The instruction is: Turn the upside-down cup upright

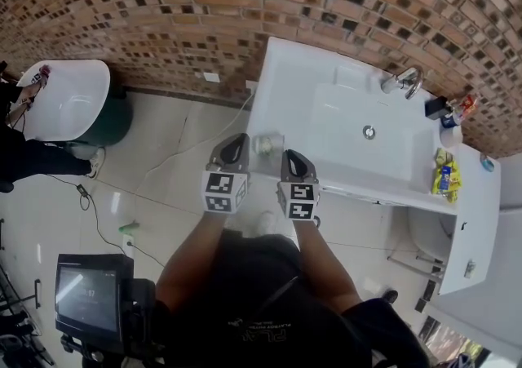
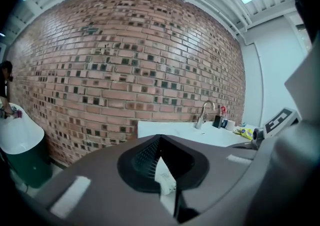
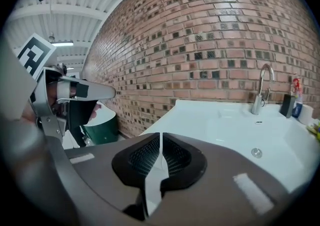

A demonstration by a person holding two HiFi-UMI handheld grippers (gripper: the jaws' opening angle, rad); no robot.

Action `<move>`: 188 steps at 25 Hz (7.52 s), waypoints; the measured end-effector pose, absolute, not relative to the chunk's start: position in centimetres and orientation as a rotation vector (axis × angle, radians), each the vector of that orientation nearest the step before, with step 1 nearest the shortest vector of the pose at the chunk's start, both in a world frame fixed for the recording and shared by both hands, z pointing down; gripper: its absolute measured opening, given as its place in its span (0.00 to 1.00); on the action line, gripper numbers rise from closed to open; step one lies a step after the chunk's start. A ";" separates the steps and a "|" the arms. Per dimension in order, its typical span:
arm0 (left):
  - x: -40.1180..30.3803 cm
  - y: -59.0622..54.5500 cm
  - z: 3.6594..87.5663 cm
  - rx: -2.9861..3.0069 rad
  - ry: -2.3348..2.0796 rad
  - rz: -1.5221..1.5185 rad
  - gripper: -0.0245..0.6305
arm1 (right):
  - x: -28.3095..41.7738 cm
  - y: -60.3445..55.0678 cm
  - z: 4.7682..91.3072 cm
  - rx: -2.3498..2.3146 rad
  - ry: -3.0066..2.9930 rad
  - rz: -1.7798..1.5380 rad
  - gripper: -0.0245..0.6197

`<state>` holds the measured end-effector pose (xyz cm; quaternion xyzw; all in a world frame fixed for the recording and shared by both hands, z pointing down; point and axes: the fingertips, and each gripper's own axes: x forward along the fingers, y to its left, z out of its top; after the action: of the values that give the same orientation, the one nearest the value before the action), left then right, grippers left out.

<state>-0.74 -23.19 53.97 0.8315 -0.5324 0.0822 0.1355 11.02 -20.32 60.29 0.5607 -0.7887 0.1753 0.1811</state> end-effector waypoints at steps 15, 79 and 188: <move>-1.5 -26.2 55.4 2.481 -1.471 0.325 0.03 | 10.9 -22.4 64.5 1.567 -2.097 0.630 0.14; -2.5 -27.8 57.3 2.445 -1.464 0.363 0.03 | 6.0 -20.5 64.5 0.686 -1.761 -0.623 0.17; -5.1 1.5 53.5 2.602 -1.339 0.200 0.03 | 7.9 5.9 54.2 1.892 -2.171 0.330 0.06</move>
<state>-5.14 1.54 53.48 0.8823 -0.4540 0.0678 0.1040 7.90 5.95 54.21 0.6478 -0.7436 0.1130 0.1211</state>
